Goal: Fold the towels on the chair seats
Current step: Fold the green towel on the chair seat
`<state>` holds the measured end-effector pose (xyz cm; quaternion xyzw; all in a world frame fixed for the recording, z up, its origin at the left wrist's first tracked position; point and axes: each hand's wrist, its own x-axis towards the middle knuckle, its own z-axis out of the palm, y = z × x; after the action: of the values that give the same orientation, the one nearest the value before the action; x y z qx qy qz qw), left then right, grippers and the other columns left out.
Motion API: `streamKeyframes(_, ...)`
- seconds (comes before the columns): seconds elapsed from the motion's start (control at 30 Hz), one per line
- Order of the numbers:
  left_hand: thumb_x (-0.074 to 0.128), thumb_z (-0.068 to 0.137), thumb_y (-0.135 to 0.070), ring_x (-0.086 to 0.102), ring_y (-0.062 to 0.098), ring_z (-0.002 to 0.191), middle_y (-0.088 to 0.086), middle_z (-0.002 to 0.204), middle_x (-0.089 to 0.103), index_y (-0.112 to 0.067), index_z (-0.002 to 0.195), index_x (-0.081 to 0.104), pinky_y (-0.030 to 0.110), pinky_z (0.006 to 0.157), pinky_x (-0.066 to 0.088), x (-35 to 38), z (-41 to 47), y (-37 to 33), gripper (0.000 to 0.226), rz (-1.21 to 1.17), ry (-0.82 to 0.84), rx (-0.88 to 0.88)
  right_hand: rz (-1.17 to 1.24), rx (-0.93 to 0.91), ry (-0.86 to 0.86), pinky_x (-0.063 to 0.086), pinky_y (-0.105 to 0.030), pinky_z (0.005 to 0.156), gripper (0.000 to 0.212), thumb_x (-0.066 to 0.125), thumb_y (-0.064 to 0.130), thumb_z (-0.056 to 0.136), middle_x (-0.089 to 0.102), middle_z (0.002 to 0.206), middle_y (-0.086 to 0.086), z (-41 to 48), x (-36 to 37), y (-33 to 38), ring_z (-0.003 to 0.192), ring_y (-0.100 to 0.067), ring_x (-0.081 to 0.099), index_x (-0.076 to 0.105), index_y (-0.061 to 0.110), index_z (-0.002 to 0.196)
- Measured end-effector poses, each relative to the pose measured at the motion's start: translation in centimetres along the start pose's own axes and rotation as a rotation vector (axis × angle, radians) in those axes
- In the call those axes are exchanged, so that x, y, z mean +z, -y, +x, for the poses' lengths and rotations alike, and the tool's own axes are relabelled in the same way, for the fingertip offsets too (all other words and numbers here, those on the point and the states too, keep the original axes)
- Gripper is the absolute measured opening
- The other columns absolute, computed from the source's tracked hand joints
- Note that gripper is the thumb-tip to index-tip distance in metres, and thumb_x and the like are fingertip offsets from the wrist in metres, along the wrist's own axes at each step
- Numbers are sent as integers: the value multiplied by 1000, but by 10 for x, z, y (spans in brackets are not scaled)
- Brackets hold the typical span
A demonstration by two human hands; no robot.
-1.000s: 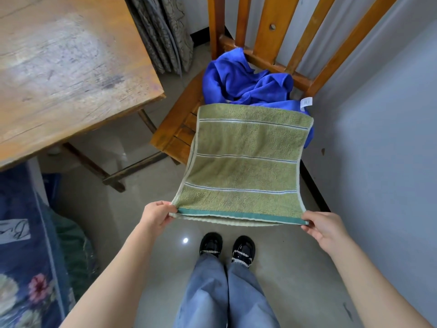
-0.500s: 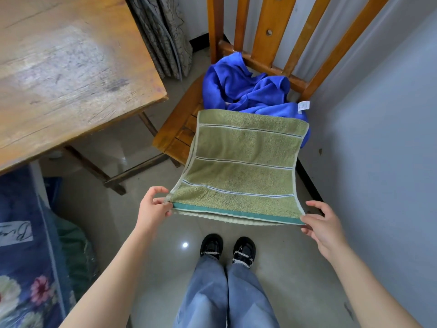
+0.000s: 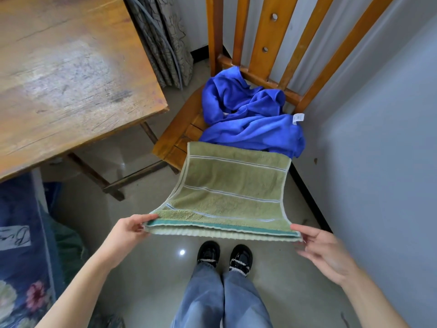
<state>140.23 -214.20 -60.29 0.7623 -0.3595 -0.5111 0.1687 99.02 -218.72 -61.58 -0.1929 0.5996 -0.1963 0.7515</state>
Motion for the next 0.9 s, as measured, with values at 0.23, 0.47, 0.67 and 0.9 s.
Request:
streamKeyframes(0.23,63,84,-2,58,10,73,9,89,62,-17,100,68,8,63,41,-8,7,-3,23,232,-30,185,-381,-250,-300,41,-2,62,21,60,-5,84,65,80,-2,12,18,-3,75,-14,58,69,9,96)
streamKeyframes(0.47,49,94,-15,50,21,89,11,93,53,-3,93,63,22,73,32,12,72,-53,18,238,-211,187,-221,-235,-432,39,-20,68,7,61,14,88,56,76,0,66,20,29,70,-10,49,65,16,82)
streamKeyframes(0.67,40,98,-20,48,19,92,7,98,55,-3,109,57,26,76,31,43,147,-96,26,169,-260,146,-141,-245,-580,35,-23,62,13,55,19,92,53,73,3,129,19,55,68,-10,45,57,13,80)
streamKeyframes(0.9,45,96,-12,56,35,105,25,113,61,5,111,58,31,76,34,64,241,-102,26,189,-322,145,-235,-270,-676,34,-28,65,10,53,18,93,47,68,3,209,11,65,66,-14,43,55,8,90)
